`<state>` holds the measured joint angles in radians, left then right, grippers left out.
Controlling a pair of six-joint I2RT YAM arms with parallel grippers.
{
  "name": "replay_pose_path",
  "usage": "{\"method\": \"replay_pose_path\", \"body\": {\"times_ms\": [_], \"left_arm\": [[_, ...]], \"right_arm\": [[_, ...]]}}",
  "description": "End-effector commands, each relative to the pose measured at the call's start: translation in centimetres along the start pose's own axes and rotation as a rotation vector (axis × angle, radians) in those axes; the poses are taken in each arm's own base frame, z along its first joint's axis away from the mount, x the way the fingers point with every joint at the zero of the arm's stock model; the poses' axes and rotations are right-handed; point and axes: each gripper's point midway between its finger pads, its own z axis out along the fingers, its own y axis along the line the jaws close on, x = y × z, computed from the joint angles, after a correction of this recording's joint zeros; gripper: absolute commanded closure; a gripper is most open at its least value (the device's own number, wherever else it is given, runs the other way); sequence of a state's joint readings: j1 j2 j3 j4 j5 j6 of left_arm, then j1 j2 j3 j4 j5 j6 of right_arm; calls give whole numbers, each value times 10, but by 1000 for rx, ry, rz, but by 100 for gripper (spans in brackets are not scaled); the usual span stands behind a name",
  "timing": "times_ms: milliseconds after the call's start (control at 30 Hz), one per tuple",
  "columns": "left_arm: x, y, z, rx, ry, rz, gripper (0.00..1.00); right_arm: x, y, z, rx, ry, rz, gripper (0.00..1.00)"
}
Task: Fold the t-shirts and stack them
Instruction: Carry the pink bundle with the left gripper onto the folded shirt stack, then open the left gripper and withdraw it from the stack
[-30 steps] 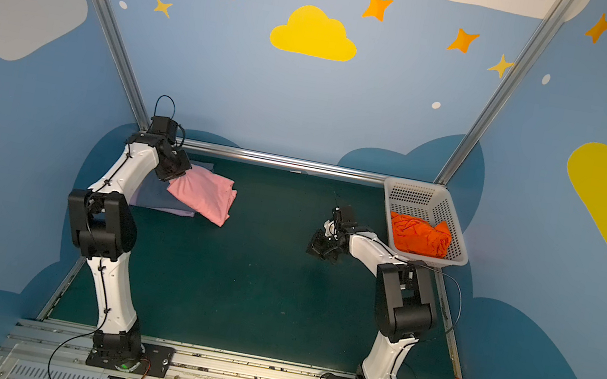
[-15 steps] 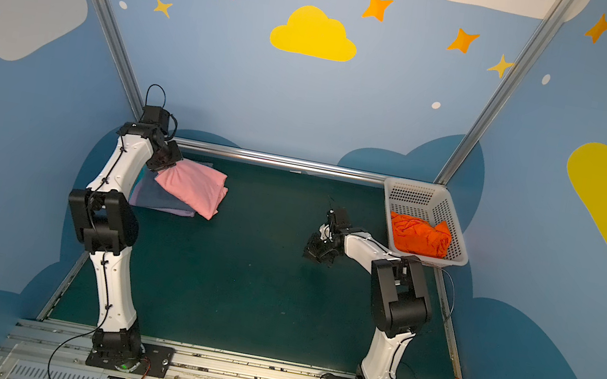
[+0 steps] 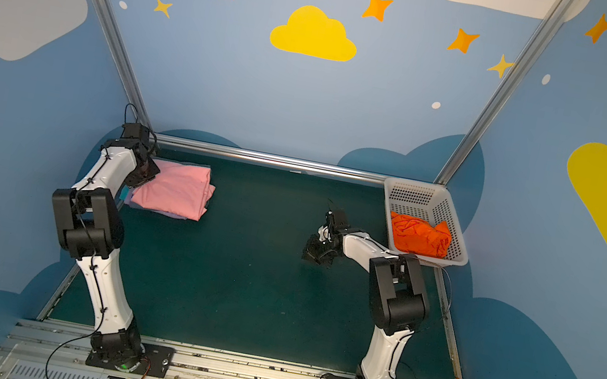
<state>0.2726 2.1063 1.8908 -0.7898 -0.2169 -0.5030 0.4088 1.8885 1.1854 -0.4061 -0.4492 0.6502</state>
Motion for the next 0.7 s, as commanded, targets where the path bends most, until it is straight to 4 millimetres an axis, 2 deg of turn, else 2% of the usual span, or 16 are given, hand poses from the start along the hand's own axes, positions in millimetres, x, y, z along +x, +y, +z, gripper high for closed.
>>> {"method": "replay_pose_path", "body": {"times_ms": [0, 67, 167, 300, 367, 467, 600, 667], "left_arm": [[-6, 5, 4, -45, -17, -24, 57], [-9, 10, -4, -63, -33, -41, 55], [-17, 24, -32, -96, -90, -81, 52], [-7, 49, -76, -130, -187, -159, 49], [4, 57, -95, -117, -238, -196, 47], [27, 58, -122, -27, -273, -215, 47], [70, 47, -149, 187, -262, -166, 45], [93, 56, -159, 227, -273, -157, 40]], "right_arm": [[-3, 7, -1, -12, -2, -11, 100], [-3, 7, -2, -10, -4, -12, 100], [-3, 7, -4, -11, -9, -13, 100], [-1, 12, -10, -23, -20, -17, 100], [-1, 15, -15, -26, -33, -25, 100], [-1, 21, -32, -23, -70, -55, 100], [0, 28, -69, 11, -148, -106, 100], [2, 30, -92, 30, -205, -132, 100]]}}
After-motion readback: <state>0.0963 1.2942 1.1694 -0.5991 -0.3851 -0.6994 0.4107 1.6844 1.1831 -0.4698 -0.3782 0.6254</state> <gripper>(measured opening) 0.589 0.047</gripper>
